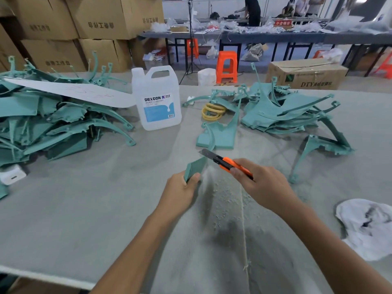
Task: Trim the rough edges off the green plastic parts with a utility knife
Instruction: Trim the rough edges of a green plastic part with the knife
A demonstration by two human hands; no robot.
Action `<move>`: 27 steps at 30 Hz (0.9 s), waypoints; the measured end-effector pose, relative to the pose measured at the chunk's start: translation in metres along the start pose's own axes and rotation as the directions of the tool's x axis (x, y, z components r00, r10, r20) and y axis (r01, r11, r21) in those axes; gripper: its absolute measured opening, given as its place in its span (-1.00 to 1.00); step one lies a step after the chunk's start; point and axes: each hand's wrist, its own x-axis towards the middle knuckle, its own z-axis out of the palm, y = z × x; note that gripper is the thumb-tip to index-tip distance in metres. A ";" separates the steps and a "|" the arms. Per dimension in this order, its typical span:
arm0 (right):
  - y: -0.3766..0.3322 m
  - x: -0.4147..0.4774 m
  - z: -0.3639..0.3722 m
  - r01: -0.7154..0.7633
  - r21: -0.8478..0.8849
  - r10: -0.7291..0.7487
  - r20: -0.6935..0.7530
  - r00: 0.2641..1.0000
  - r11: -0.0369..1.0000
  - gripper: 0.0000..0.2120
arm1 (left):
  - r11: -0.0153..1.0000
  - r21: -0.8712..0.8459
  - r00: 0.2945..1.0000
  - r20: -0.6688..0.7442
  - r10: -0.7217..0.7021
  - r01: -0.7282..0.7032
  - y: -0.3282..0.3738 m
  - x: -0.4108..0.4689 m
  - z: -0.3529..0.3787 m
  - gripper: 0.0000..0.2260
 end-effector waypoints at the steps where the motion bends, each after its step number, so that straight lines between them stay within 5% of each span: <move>1: 0.005 0.010 0.001 0.007 -0.005 -0.007 -0.006 1.000 1.000 -0.67 | 1.000 -0.011 1.000 0.007 0.005 -0.005 0.001 0.001 -0.001 -0.64; 7: 0.019 0.087 0.013 0.081 0.014 -0.082 0.073 0.994 0.997 -0.76 | 0.977 -0.203 0.997 -0.008 -0.072 0.069 -0.010 0.008 -0.006 -0.57; 14: 0.041 0.166 0.035 0.109 0.064 -0.121 0.235 0.965 0.992 -0.77 | 0.820 -0.521 0.967 0.046 -0.250 0.236 -0.023 0.017 -0.016 -0.88; 21: 0.036 0.249 0.058 0.168 -0.198 -0.082 0.382 0.920 0.966 -0.71 | 0.688 -0.630 0.930 0.181 -0.321 0.360 -0.028 0.021 -0.029 -0.71; 27: 0.021 0.260 0.078 0.121 -0.328 -0.045 0.230 0.972 0.937 -0.68 | 0.575 -0.736 0.924 0.183 -0.337 0.356 -0.027 0.015 -0.031 -0.74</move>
